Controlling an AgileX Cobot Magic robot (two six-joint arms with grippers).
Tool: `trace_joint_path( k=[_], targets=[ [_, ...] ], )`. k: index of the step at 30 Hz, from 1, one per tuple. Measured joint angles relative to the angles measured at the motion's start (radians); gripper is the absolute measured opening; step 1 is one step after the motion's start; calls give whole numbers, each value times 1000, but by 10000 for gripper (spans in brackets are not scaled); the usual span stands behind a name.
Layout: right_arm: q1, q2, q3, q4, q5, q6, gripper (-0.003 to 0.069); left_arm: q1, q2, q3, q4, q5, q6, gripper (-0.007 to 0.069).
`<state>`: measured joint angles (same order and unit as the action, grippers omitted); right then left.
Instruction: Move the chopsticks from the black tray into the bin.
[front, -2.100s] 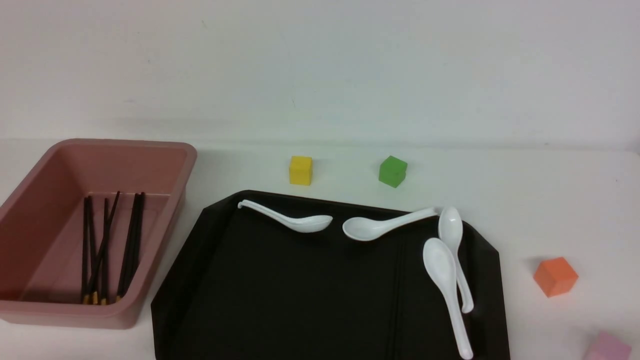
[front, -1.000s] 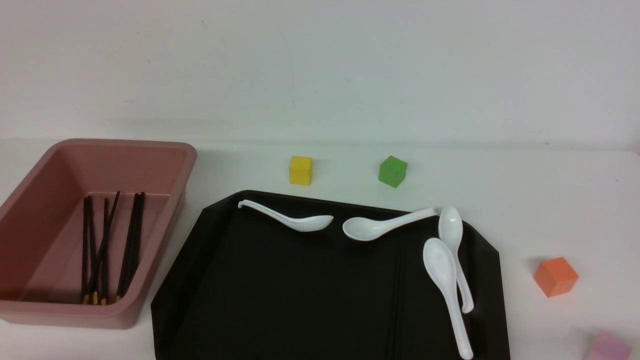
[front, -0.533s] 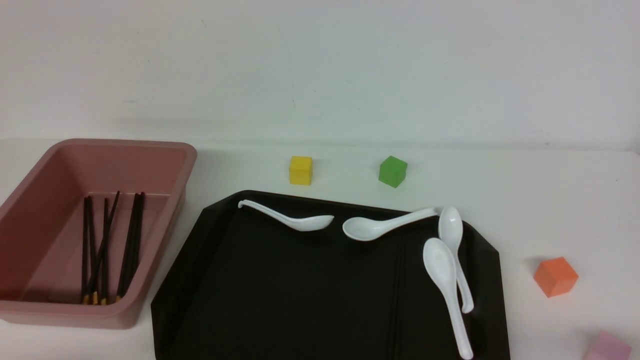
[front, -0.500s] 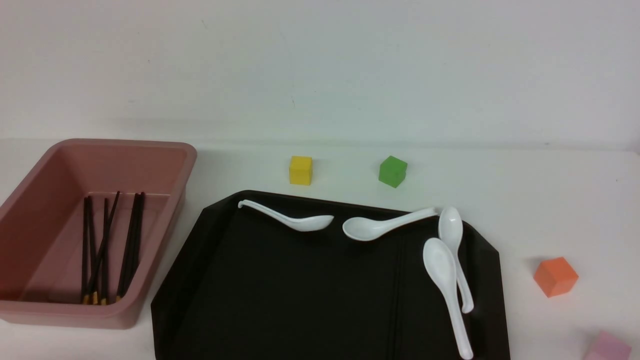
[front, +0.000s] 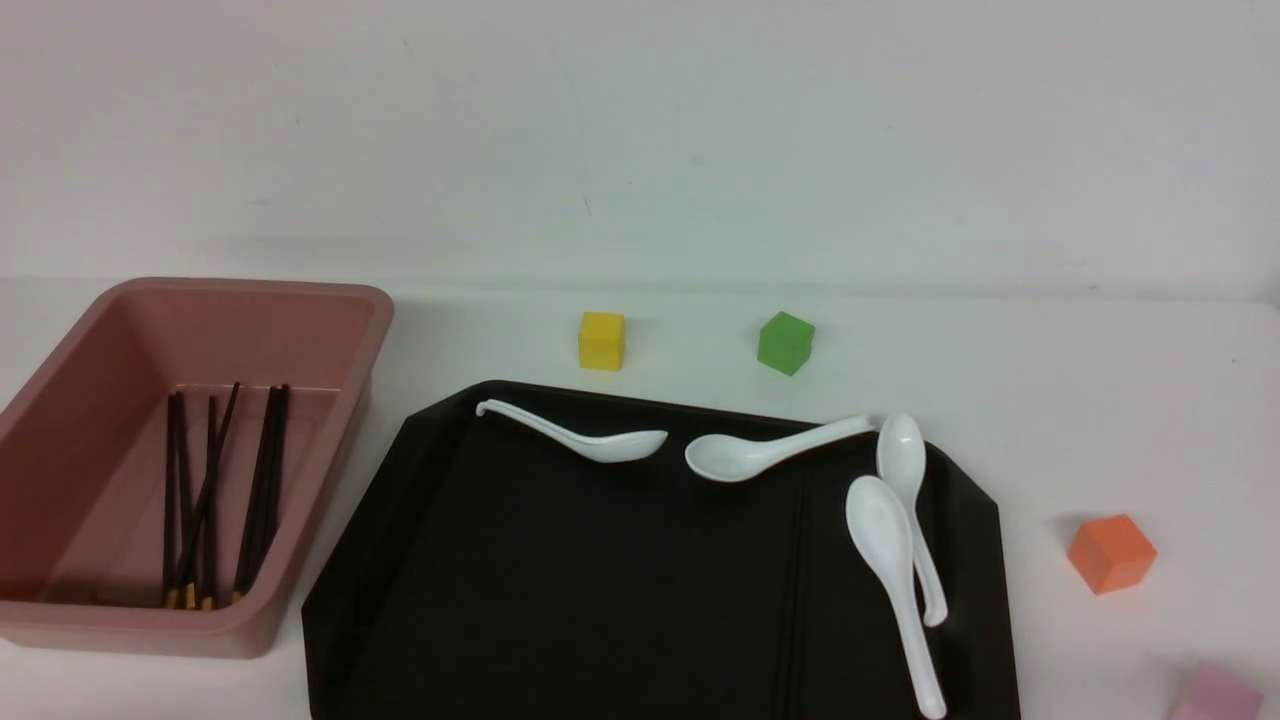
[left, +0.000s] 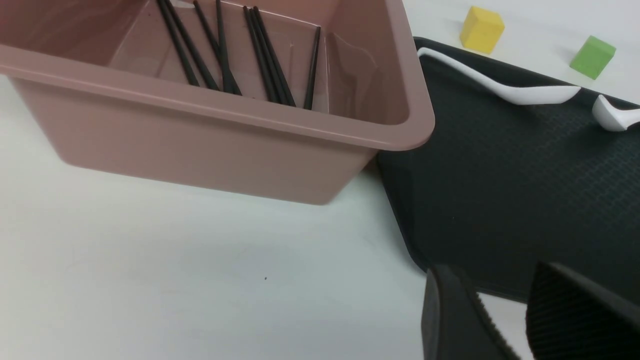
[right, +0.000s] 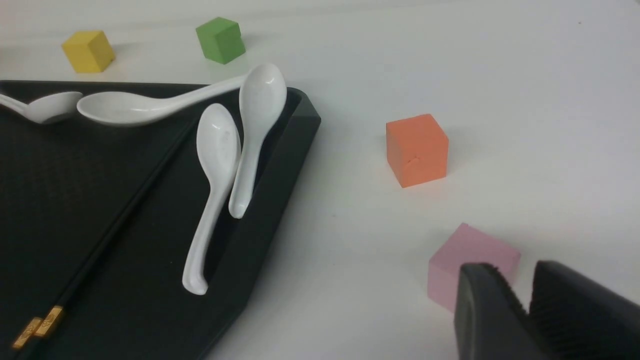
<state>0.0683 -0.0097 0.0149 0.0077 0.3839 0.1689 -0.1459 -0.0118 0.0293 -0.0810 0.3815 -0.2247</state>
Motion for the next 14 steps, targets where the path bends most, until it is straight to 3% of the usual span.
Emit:
trace_joint_path(
  k=[14],
  targets=[
    [0,0,0,0,0,0,170,0,0,0,0,0,0,238]
  ],
)
